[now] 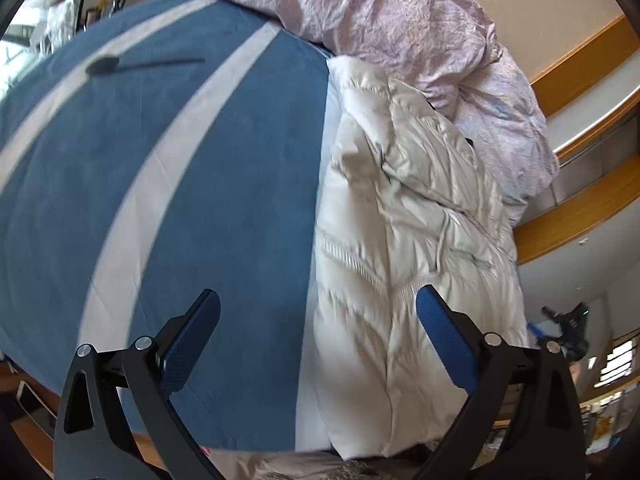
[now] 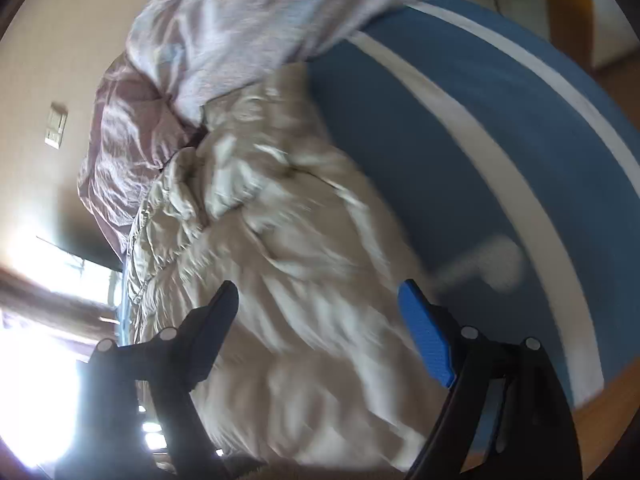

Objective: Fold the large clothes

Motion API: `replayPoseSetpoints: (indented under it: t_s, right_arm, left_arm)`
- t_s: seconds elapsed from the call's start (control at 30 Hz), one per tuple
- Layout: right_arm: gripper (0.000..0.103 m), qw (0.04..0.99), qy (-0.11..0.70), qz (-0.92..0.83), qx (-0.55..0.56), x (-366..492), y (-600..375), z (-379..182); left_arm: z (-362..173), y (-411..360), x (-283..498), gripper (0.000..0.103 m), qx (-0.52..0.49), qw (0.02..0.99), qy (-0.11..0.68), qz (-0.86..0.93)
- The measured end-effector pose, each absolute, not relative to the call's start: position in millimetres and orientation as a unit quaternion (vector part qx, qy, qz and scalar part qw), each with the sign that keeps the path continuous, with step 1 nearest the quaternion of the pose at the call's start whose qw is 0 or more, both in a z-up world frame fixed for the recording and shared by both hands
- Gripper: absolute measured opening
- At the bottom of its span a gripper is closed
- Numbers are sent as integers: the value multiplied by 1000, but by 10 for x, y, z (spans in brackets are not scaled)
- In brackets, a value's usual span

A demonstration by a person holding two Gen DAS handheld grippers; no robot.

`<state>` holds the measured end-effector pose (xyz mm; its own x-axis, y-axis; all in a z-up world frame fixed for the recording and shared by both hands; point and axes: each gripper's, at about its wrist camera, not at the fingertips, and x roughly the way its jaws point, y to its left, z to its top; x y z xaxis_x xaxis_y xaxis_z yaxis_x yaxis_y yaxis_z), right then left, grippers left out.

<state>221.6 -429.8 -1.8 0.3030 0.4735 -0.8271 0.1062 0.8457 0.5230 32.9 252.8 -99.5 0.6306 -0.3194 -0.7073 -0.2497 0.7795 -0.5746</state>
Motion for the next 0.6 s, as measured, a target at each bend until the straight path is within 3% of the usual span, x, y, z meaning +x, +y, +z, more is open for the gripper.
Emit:
replayPoseSetpoints:
  t_s: [0.23, 0.6]
  right_arm:
    - [83, 756, 592, 123, 252, 2037, -4450, -211]
    - [76, 736, 607, 157, 255, 1991, -4356, -373]
  left_arm:
    - [-1145, 2408, 229, 91, -366, 820, 438, -52]
    - [-1179, 2045, 206, 91, -374, 801, 454, -109]
